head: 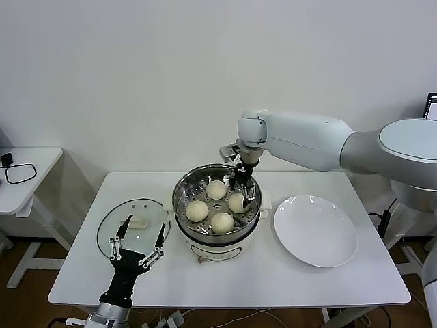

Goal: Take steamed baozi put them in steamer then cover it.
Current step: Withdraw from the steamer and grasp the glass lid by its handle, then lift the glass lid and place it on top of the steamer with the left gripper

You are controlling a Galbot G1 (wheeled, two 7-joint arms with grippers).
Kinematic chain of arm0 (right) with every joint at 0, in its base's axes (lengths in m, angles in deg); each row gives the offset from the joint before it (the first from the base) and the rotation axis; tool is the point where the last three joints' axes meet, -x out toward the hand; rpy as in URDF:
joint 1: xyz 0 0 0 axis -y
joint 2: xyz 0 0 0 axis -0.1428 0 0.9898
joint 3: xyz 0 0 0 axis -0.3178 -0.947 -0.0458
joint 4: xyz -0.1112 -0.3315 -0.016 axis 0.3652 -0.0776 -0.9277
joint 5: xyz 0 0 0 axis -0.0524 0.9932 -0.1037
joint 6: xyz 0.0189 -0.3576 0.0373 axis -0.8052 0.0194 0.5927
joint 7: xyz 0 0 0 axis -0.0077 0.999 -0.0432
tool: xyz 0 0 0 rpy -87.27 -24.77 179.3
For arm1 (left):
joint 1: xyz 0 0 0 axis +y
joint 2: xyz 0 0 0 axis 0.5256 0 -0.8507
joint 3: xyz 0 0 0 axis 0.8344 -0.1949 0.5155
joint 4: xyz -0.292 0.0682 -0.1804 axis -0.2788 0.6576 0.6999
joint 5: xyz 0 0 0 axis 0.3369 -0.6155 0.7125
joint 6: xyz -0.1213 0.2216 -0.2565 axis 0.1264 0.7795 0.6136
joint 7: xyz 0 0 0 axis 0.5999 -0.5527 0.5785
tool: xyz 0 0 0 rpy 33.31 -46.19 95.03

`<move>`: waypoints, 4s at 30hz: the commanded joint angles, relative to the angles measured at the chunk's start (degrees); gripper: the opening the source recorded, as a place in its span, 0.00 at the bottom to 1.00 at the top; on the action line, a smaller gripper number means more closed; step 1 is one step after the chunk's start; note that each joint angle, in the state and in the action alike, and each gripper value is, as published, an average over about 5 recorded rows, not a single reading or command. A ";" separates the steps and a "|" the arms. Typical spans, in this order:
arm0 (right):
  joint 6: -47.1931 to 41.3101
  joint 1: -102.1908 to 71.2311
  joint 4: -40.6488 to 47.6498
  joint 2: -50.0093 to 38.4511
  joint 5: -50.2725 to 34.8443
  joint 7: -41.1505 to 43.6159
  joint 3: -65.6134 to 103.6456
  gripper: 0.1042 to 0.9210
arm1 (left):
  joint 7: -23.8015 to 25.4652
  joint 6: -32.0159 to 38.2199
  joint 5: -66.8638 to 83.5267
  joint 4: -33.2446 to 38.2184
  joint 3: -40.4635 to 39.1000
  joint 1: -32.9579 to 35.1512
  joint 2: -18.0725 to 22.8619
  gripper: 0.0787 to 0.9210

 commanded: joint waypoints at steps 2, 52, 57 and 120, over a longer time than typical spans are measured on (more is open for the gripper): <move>8.13 -0.57 -9.74 -9.73 -2.76 -16.38 15.25 0.88 | -0.73 0.04 -2.79 -0.13 0.05 -0.75 -0.22 0.88; 30.87 -110.82 -31.04 -10.19 13.00 -83.28 114.53 0.88 | -12.19 -8.49 -77.56 -38.55 3.60 -23.14 -5.35 0.88; 31.01 -110.71 -30.89 -9.47 14.02 -83.26 114.33 0.88 | -12.65 -8.38 -77.64 -42.14 2.89 -26.80 -5.01 0.88; 30.56 -108.17 -30.91 -7.63 15.21 -83.86 112.44 0.88 | -5.39 -16.69 -61.32 -22.99 7.83 -28.83 -8.11 0.13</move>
